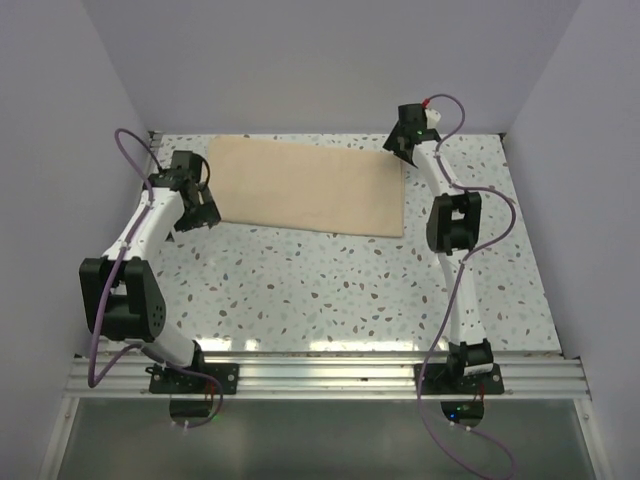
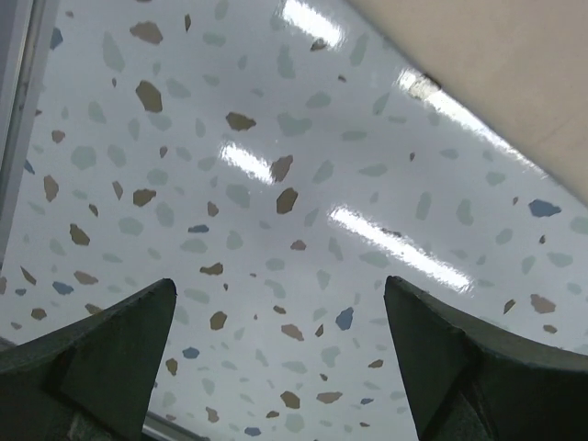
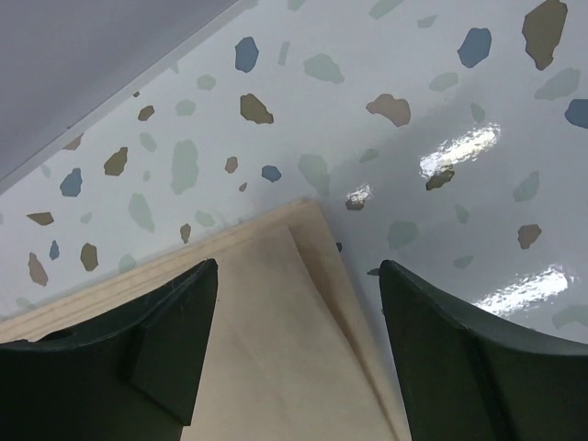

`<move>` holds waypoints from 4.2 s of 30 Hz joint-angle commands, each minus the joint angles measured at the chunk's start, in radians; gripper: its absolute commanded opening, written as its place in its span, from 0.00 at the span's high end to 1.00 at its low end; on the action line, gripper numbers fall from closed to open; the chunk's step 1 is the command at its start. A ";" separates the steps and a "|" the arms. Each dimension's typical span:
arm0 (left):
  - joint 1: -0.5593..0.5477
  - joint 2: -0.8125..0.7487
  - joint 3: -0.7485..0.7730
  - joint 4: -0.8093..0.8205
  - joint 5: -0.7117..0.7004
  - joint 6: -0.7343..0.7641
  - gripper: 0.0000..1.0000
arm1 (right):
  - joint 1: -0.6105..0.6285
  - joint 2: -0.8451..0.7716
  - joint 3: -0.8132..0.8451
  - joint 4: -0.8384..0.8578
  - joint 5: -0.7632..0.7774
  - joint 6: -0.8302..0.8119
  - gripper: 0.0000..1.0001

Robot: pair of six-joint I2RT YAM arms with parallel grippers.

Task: Open and lay out the surgical kit
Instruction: Open the surgical kit at the center of the board.

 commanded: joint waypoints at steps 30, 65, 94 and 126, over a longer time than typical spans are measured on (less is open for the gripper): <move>-0.008 -0.117 -0.157 -0.044 -0.013 -0.090 0.01 | 0.017 -0.037 0.025 0.157 0.036 0.030 0.30; -0.008 -0.139 -0.187 -0.078 -0.058 -0.073 0.01 | 0.026 0.045 -0.025 0.145 0.047 0.041 0.36; -0.008 -0.122 -0.192 -0.075 -0.075 -0.064 0.01 | 0.015 -0.021 -0.156 0.113 0.085 0.042 0.44; -0.008 -0.142 -0.180 -0.039 -0.068 -0.044 0.00 | 0.080 -0.166 -0.151 0.087 -0.162 -0.011 1.00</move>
